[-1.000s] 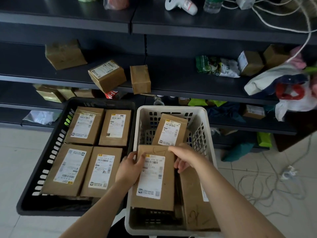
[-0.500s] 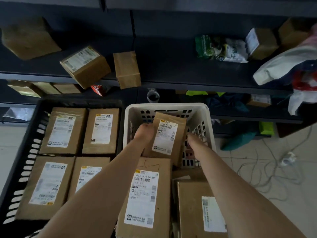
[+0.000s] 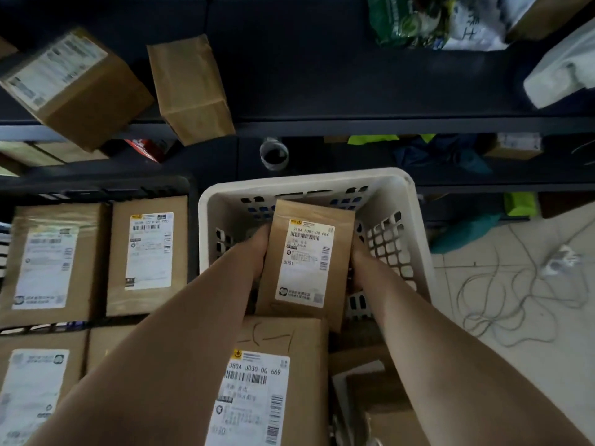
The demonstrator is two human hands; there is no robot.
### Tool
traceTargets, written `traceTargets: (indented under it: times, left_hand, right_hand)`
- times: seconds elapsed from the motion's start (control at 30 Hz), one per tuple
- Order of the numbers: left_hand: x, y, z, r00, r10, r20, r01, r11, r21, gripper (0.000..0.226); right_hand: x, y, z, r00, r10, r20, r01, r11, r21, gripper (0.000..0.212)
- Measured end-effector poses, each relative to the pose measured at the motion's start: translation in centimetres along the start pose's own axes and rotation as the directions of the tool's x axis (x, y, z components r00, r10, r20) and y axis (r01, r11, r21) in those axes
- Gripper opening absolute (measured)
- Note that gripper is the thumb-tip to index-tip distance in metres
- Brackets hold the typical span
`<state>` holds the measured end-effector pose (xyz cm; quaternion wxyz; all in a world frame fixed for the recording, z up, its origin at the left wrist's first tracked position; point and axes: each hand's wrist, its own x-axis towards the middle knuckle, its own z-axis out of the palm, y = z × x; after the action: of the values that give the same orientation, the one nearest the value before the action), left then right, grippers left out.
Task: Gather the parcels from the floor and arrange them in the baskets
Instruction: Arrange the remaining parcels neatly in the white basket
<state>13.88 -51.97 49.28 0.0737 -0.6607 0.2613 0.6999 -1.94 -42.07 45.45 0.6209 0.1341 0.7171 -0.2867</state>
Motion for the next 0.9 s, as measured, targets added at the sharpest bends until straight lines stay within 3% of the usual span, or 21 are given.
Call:
traceTargets:
  times: [0.13, 0.2, 0.33, 0.43, 0.57, 0.63, 0.73, 0.9]
  left_hand:
    - [0.1, -1.7, -2.5, 0.984, -0.073, -0.165, 0.043, 0.982, -0.182, 0.061]
    - [0.7, -2.1, -3.3, 0.970, -0.106, -0.219, 0.047, 0.965, -0.258, 0.061]
    - [0.7, -2.3, -3.4, 0.960, -0.114, -0.257, 0.031, 0.952, -0.304, 0.062]
    - [-2.0, -1.5, -2.6, 0.950, -0.079, -0.303, -0.012, 0.957, -0.289, 0.054]
    - [-4.8, 0.3, -2.6, 0.943, 0.000, -0.332, -0.089, 0.964, -0.252, 0.038]
    - [-5.9, 0.6, -2.5, 0.939, 0.062, -0.338, -0.138, 0.969, -0.204, 0.035]
    - [-7.6, -0.3, -2.1, 0.930, 0.117, -0.348, -0.155, 0.985, -0.082, 0.028]
    - [-8.1, -2.6, -1.1, 0.851, 0.332, -0.407, -0.223, 0.930, 0.293, 0.043]
  right_hand:
    - [-0.6, 1.0, 2.5, 0.994, -0.020, 0.106, 0.026, 0.998, -0.053, 0.053]
    - [-0.7, 1.2, 3.3, 0.997, -0.028, 0.079, 0.034, 0.997, -0.068, 0.048]
    - [0.6, 1.4, 3.8, 0.994, -0.068, 0.084, 0.071, 0.997, -0.025, 0.051]
    - [4.9, 2.3, 4.0, 0.992, -0.097, 0.081, 0.101, 0.994, -0.043, 0.068]
    - [1.6, 1.8, 5.8, 0.989, -0.105, 0.102, 0.107, 0.994, -0.010, 0.073]
    - [0.0, 1.8, 6.4, 0.988, -0.118, 0.097, 0.118, 0.993, 0.002, 0.078]
    - [-2.0, 2.0, 6.6, 0.988, -0.131, 0.087, 0.131, 0.991, 0.003, 0.059]
    - [-2.8, 1.8, 6.4, 0.988, -0.140, 0.068, 0.139, 0.990, 0.015, 0.059]
